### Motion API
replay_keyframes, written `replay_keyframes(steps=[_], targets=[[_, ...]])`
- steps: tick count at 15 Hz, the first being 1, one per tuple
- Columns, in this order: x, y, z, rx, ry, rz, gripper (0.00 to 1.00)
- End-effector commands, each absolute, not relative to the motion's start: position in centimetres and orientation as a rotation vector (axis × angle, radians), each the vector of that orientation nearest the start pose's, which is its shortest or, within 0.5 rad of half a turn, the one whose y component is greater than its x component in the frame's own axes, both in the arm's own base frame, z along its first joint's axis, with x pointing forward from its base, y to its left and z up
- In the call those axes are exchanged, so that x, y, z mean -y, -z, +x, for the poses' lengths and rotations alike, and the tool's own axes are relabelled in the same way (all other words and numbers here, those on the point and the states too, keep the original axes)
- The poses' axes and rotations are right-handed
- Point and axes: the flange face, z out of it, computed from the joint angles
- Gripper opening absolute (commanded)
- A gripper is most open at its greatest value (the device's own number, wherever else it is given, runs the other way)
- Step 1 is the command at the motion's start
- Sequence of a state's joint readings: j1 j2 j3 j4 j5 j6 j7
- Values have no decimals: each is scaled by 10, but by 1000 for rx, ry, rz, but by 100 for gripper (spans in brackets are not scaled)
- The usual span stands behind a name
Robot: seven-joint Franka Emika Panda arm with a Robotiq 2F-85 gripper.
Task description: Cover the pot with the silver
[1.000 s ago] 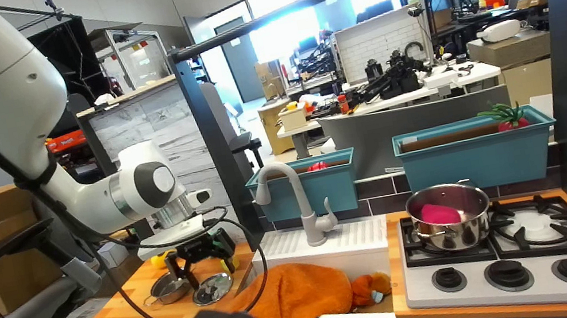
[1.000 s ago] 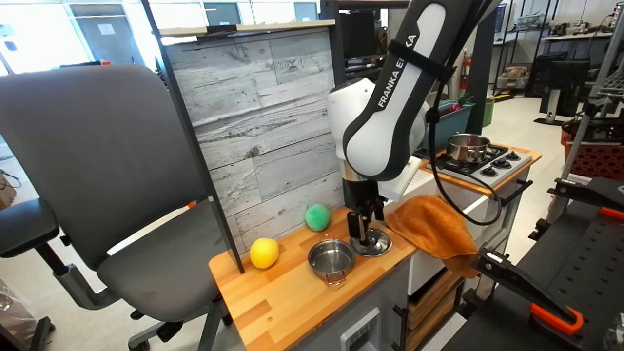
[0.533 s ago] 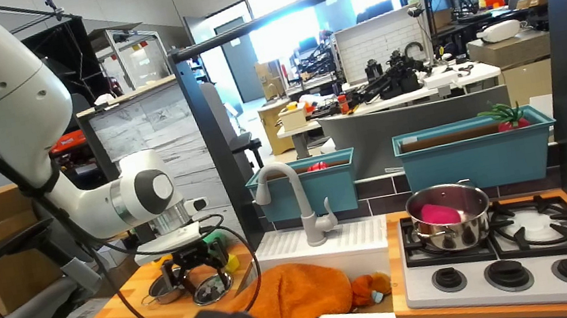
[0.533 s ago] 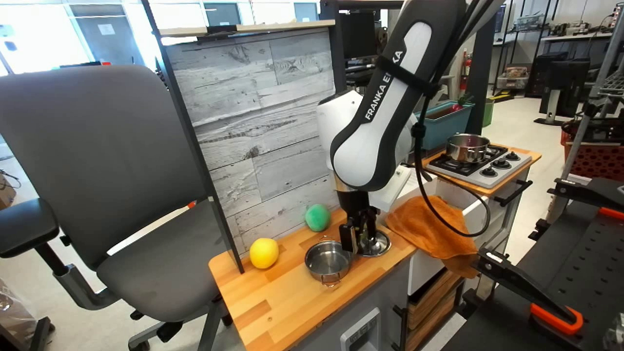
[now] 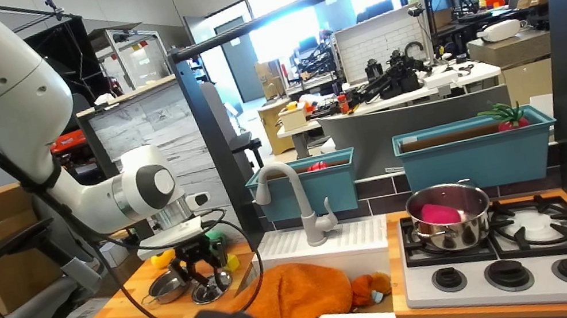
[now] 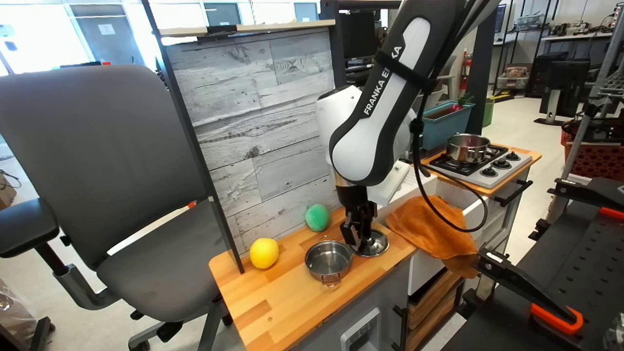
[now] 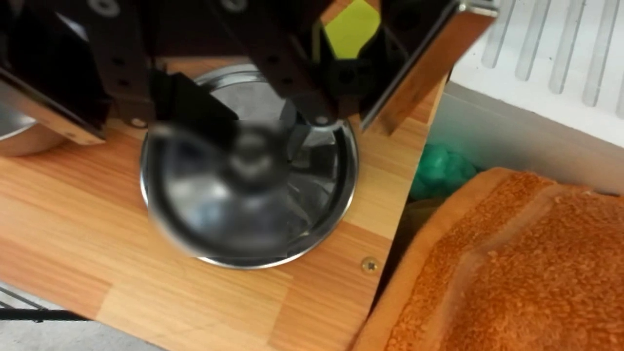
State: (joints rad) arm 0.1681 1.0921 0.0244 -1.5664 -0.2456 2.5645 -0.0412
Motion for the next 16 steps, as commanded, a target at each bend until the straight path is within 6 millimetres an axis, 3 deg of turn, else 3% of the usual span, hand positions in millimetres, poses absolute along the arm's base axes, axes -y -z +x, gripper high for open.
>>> replay_keyframes(steps=[1,6,16], targets=[[-124,13,637,688,-146,-3161,3],[-124,3,633,685,-151,-3167,6],[-122,-24,590,755,13,-3130,6]])
